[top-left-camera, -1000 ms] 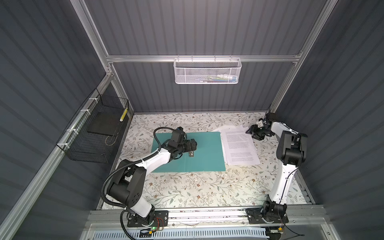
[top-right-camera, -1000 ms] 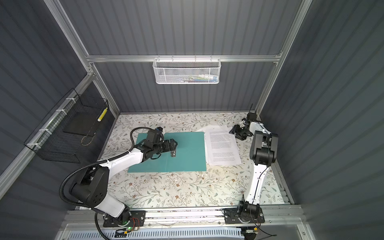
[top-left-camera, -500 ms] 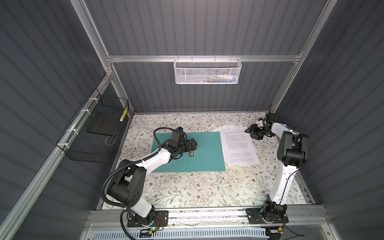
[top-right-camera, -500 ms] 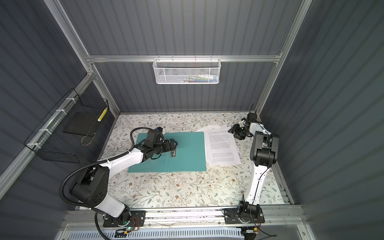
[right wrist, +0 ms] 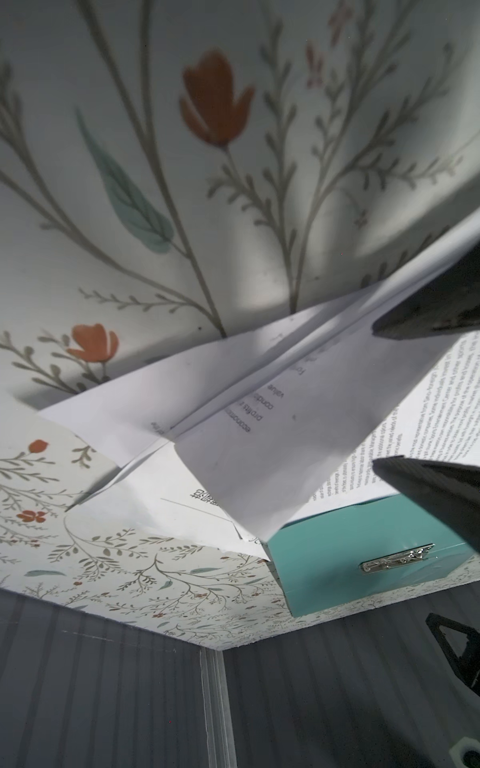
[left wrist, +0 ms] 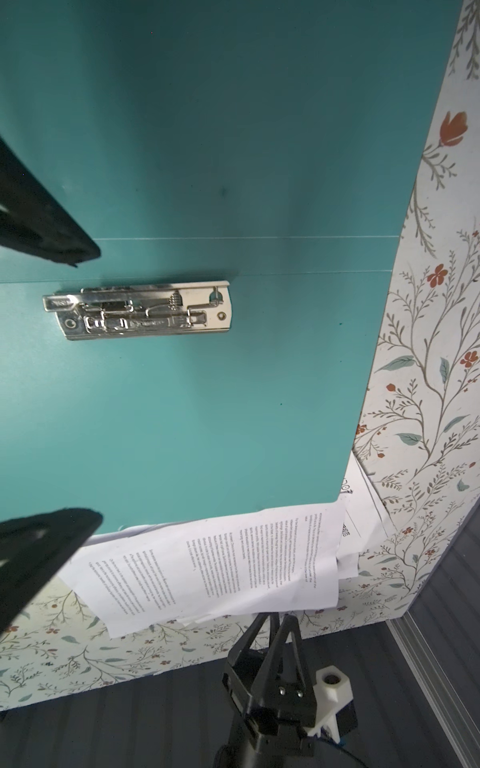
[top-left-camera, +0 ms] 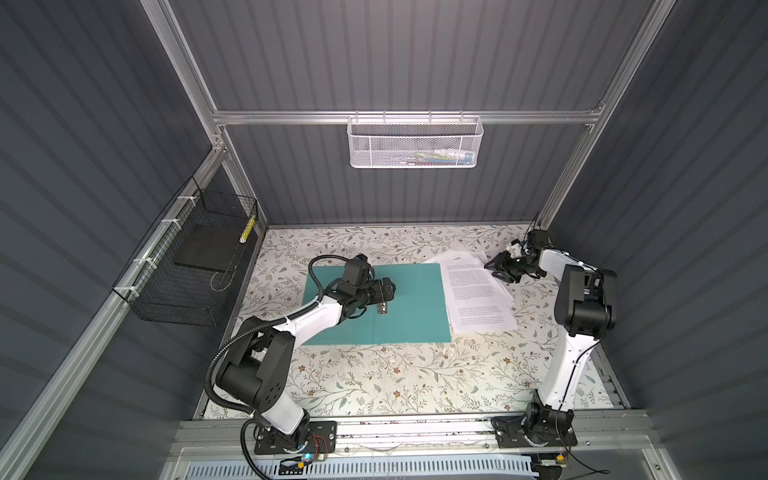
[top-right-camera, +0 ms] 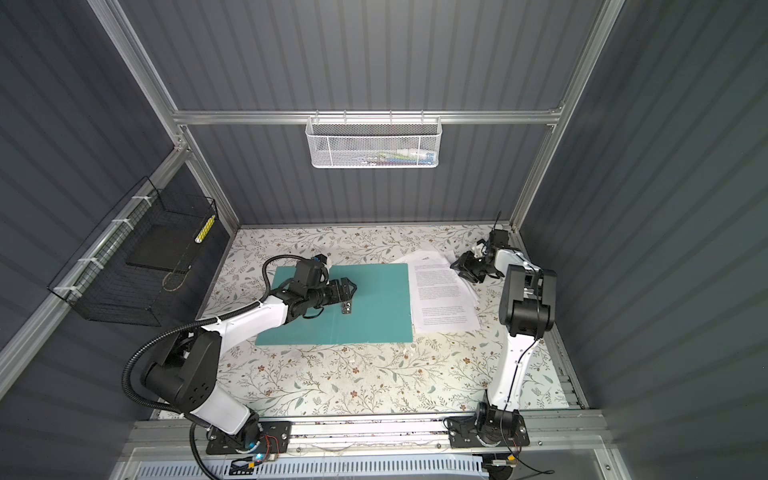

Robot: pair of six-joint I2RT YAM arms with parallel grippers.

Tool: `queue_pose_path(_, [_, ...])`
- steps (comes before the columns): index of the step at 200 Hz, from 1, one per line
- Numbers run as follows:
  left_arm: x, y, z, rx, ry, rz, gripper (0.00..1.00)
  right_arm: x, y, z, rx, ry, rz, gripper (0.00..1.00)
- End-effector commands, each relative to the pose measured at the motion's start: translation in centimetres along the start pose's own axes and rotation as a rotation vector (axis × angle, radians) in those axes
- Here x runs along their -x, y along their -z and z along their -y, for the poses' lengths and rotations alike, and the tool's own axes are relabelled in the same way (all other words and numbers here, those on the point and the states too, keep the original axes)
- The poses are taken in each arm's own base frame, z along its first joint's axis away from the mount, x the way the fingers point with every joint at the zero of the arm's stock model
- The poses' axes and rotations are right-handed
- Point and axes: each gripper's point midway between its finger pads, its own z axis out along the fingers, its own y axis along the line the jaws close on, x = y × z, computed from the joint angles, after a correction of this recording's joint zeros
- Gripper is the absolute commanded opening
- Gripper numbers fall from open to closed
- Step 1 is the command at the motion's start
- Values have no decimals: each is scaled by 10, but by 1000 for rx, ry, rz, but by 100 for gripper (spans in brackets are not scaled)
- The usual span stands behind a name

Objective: Put the files into the folder
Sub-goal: 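Grasp the printed papers' edge with the right gripper while the left holds the clip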

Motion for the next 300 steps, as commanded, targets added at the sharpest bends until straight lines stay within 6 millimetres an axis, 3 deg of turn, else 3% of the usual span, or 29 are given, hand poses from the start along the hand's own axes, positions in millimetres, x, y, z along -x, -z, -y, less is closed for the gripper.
queue_pose_path(1, [-10, -7, -1, -8, 0, -37, 93, -10, 2, -3, 6, -10, -21, 49])
queue_pose_path(37, [-8, -9, -2, 2, -11, -35, 92, -14, 6, 18, -122, -1, -42, 49])
queue_pose_path(95, [-9, -13, -3, 0, 0, -39, 92, -9, 7, 14, -121, 16, -35, 51])
queue_pose_path(119, [-10, -16, -2, -5, 3, -45, 92, -6, 13, 13, -137, 33, -9, 65])
queue_pose_path(137, [-10, -18, 0, -20, 6, -51, 92, -6, 13, 8, -107, 41, -14, 66])
queue_pose_path(162, [-11, -18, 0, -18, 4, -53, 91, -10, 8, 8, -90, 39, -32, 63])
queue_pose_path(213, [-11, -19, -3, -4, -2, -55, 90, -12, 11, 14, -122, 18, -28, 47])
queue_pose_path(265, [-8, -20, -4, 10, -7, -48, 90, -13, 13, 35, -268, 13, -66, 49])
queue_pose_path(300, [-10, -24, -5, 10, -1, -56, 90, -11, 12, 21, -205, 27, -47, 41])
